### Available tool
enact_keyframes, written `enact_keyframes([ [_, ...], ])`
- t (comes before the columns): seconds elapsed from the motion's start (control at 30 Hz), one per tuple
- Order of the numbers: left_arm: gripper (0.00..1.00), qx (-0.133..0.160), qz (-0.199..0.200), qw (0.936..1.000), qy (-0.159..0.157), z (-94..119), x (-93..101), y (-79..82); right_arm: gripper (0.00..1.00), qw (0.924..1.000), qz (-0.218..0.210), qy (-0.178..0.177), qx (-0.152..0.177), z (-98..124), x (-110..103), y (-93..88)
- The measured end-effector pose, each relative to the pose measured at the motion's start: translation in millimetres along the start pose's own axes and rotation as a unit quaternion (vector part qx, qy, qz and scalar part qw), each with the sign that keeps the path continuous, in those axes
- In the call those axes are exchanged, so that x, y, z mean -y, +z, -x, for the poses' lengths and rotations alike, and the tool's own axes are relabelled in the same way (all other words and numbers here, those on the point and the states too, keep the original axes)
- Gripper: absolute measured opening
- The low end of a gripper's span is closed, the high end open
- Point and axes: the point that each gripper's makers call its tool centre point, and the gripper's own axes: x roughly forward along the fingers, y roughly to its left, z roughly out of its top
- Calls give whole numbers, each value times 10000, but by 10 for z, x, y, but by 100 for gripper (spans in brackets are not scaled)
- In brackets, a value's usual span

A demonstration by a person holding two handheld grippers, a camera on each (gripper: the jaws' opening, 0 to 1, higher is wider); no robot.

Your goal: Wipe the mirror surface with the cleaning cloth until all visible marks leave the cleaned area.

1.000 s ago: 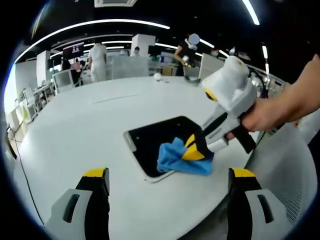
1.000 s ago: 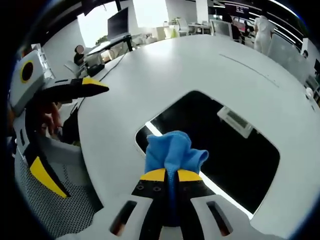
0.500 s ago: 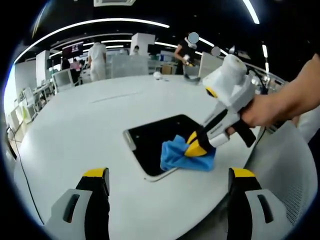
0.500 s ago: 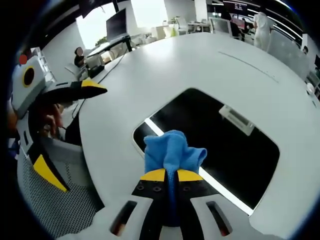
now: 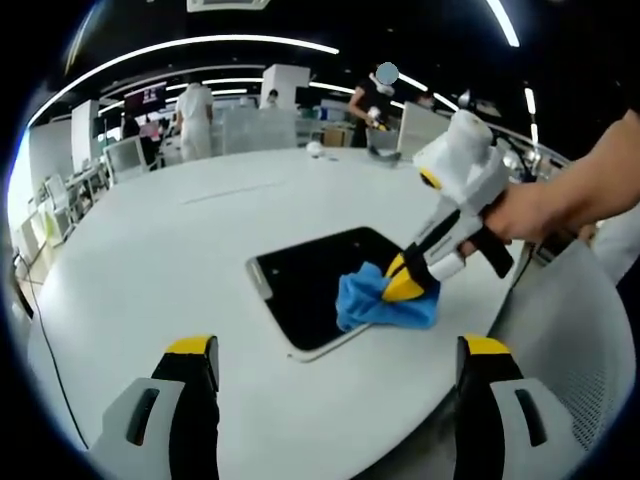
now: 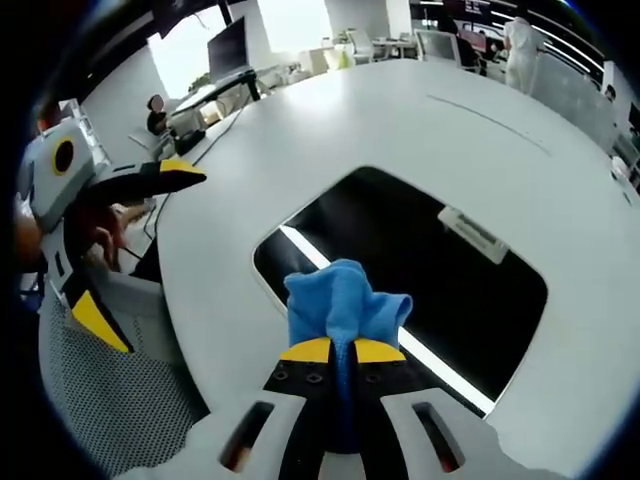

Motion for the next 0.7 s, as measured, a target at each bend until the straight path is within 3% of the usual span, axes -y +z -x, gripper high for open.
enact_keyframes([
  [0.23, 99, -27, -17, 10000, -14, -8, 12, -6, 1, 10000, -57, 49, -59, -3, 10, 6],
  [0.7, 99, -36, -37, 10000, 5, -22, -3, -12, 1, 9999, -131, -47, -83, -48, 246, 131],
])
